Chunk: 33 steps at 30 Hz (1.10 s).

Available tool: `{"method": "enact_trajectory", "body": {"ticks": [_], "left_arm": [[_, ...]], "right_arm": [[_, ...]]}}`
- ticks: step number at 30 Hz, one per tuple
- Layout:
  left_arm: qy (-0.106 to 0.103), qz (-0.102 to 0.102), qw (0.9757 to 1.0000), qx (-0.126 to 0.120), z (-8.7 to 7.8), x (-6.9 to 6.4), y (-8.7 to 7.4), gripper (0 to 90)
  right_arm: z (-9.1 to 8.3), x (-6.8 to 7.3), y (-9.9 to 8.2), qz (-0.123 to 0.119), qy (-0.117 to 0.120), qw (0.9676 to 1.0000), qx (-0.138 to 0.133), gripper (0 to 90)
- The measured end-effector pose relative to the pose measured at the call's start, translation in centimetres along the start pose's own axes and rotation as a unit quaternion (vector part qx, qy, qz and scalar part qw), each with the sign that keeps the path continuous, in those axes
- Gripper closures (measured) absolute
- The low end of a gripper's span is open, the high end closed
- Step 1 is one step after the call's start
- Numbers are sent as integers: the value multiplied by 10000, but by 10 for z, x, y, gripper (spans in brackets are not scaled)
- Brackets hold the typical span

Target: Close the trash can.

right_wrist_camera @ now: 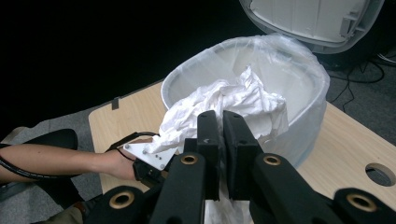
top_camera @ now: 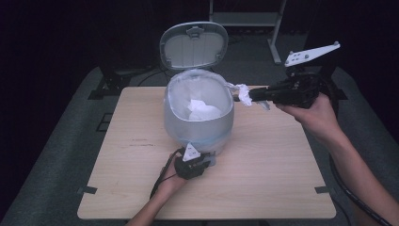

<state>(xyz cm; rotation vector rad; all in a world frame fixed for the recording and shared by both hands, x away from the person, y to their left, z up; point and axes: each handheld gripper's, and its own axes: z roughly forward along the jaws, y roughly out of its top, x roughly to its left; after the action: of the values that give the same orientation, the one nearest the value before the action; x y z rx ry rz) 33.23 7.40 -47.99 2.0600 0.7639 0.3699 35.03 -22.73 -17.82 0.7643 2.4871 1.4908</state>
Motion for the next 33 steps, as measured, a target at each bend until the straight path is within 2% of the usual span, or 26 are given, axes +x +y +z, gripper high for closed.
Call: {"method": "enact_trajectory", "body": {"ticks": [33], "left_arm": [[-31,-35,10000,2,0,1,0,652]], "right_arm": [[35,7,31,-200,162,9996,144,853]]}}
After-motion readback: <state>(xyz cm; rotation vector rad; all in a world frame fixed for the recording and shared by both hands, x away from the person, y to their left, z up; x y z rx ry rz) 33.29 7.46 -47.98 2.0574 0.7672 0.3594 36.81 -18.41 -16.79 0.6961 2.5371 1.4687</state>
